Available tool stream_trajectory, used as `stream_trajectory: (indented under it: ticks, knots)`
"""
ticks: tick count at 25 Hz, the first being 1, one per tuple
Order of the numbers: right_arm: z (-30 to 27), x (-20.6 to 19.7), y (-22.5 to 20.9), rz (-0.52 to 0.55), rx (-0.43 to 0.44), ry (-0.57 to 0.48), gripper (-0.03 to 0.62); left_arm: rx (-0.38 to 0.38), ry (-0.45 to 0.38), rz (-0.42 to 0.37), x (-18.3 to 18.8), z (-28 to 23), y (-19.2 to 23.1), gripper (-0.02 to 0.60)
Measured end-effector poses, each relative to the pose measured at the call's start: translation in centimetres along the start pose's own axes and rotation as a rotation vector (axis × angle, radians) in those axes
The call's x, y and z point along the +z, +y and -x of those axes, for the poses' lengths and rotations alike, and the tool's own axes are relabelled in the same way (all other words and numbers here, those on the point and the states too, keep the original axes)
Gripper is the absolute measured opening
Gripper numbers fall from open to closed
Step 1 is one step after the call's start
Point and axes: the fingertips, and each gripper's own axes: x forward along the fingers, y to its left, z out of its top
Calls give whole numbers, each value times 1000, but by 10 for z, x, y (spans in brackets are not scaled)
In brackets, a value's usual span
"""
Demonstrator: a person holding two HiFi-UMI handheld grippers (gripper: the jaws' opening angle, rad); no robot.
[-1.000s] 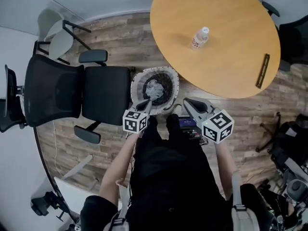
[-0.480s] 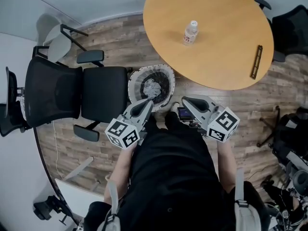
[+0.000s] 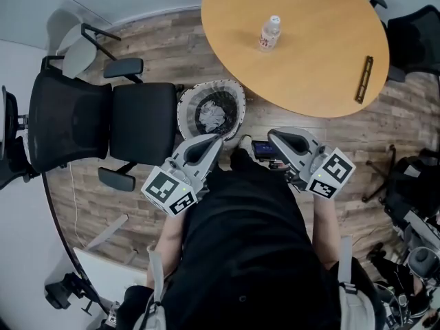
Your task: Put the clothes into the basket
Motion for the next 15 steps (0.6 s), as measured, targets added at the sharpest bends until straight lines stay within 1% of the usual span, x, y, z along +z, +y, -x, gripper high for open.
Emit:
stream_trajectory:
  ticks: [3,10,15]
  knots:
    - [4,1,2,1,4,-9,15,-7,2,2,-2,-3,-3,12]
    - [4,3,3,12,-18,-16,15,-6,13,-8,-3,-4,-1,12]
    - [4,2,2,25,-22,-1,15,-6,31,-19,-5,-8,0,12]
